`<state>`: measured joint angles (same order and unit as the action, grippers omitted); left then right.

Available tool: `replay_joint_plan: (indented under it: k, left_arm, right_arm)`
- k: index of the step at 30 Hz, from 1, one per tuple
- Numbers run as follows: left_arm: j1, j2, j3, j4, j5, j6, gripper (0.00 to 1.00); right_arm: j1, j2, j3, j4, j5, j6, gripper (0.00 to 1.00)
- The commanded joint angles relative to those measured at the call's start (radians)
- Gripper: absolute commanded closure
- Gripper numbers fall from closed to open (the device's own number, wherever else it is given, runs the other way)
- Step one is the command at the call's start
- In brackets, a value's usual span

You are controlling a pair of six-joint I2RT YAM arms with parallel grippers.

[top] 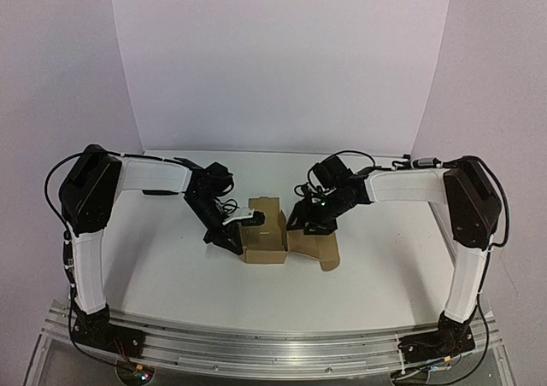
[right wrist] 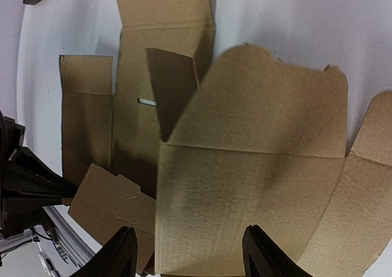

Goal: Fold the paper box

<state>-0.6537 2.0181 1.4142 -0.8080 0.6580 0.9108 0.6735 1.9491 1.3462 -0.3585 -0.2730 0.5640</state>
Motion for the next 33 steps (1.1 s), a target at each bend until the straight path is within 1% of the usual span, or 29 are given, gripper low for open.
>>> replay_joint_plan:
  k: [1,7,12,16,21,27,30,33]
  left_arm:
    - [-0.014,0.045,0.044,-0.093,-0.043,-0.025,1.0]
    - [-0.035,0.054,0.068,-0.089,-0.011,-0.041,1.0]
    - [-0.037,0.023,0.068,-0.008,0.074,-0.089,1.0]
    - [-0.04,0.004,0.049,0.039,0.105,-0.106,1.0]
    - [-0.046,0.012,0.045,0.031,0.09,-0.115,1.0]
    - [-0.046,0.0,0.003,-0.02,-0.029,-0.126,1.0]
    - [-0.046,-0.001,0.0,-0.069,0.004,-0.142,1.0]
    - [-0.053,-0.007,-0.017,-0.046,0.04,-0.181,1.0]
  right_arm:
    - [0.011,0.023,0.007,-0.021,-0.012,0.112,0.41]
    - [0.032,0.052,0.018,0.009,-0.079,0.143,0.42]
    - [0.044,0.062,-0.006,0.052,-0.099,0.179,0.45]
    - [0.051,0.068,-0.006,0.073,-0.105,0.191,0.46]
    - [0.056,0.069,-0.007,0.072,-0.089,0.199,0.47]
    - [0.071,0.034,-0.048,0.043,0.022,0.226,0.49]
    - [0.089,0.05,-0.041,0.044,0.0,0.234,0.5]
    - [0.11,0.065,-0.019,0.044,-0.026,0.242,0.49]
